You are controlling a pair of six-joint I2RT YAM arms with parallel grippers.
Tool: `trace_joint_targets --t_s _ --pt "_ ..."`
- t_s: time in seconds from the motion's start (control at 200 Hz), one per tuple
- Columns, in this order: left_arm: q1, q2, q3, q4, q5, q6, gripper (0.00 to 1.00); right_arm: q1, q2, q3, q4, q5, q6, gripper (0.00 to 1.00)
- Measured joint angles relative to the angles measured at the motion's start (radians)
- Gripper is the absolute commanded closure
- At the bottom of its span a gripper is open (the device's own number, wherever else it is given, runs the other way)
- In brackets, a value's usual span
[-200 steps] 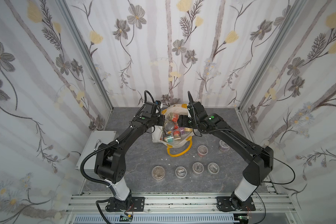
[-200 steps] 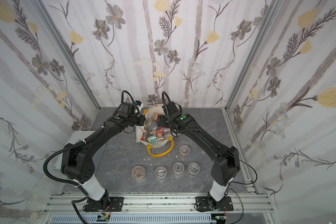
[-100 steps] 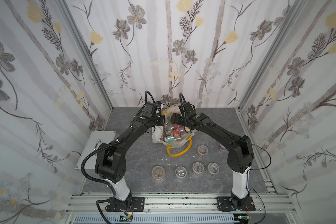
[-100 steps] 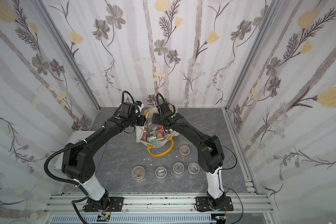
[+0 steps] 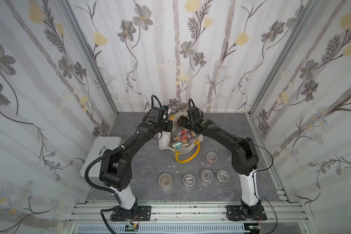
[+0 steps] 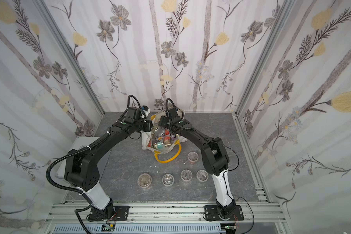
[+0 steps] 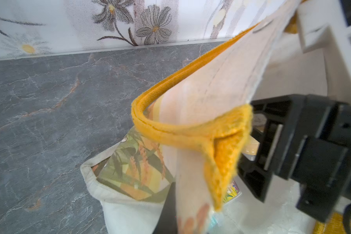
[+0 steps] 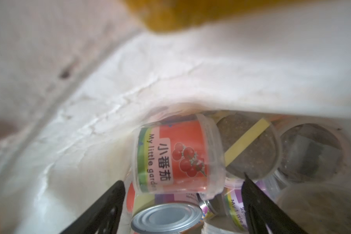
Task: Take out the seed jars from the canvas bag
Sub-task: Pick up the seed jar from the canvas bag.
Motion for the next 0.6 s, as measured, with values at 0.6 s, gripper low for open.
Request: trace_joint_targets --t_s 0.6 --pt "-0.002 -0.003 -0.003 -0.002 0.004 -0.003 1.0 0.005 0.052 0.055 0.045 -0.019 -0.084 0.23"
